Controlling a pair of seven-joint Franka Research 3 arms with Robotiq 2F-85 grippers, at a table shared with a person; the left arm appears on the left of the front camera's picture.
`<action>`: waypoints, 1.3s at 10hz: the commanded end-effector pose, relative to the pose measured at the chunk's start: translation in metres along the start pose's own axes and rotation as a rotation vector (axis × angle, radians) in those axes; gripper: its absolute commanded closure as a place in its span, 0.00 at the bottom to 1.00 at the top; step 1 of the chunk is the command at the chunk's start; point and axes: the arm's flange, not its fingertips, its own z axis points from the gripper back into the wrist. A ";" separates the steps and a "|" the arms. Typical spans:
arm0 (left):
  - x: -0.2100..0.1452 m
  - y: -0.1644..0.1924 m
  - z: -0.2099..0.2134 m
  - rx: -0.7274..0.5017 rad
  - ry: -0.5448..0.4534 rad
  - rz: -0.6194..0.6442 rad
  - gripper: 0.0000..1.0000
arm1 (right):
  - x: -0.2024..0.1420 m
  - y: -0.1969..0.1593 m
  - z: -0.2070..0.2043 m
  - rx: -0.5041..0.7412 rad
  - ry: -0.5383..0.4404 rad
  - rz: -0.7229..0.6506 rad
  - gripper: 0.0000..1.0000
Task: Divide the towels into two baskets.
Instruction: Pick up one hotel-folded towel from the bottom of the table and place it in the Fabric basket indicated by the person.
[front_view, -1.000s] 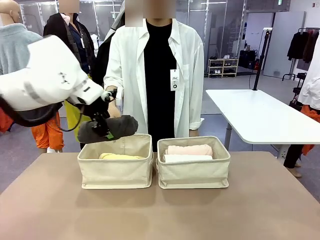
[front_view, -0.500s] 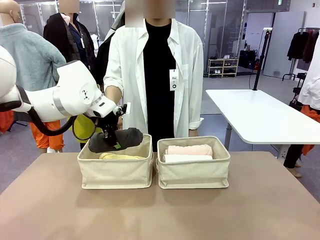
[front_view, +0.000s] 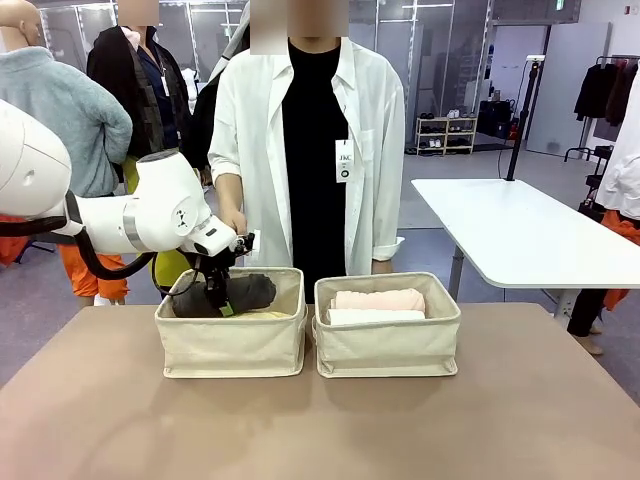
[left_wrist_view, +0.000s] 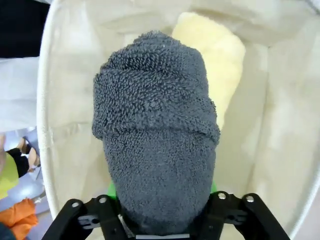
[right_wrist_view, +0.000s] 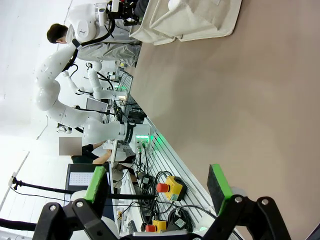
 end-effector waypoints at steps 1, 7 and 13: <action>0.007 0.002 0.011 0.015 0.024 -0.006 0.00 | -0.003 0.003 0.000 0.005 -0.009 0.021 0.00; 0.010 0.000 0.008 0.021 0.018 -0.019 0.00 | -0.003 0.003 0.000 0.005 -0.009 0.021 0.00; 0.010 0.000 0.008 0.021 0.018 -0.019 0.00 | -0.003 0.003 0.000 0.005 -0.009 0.021 0.00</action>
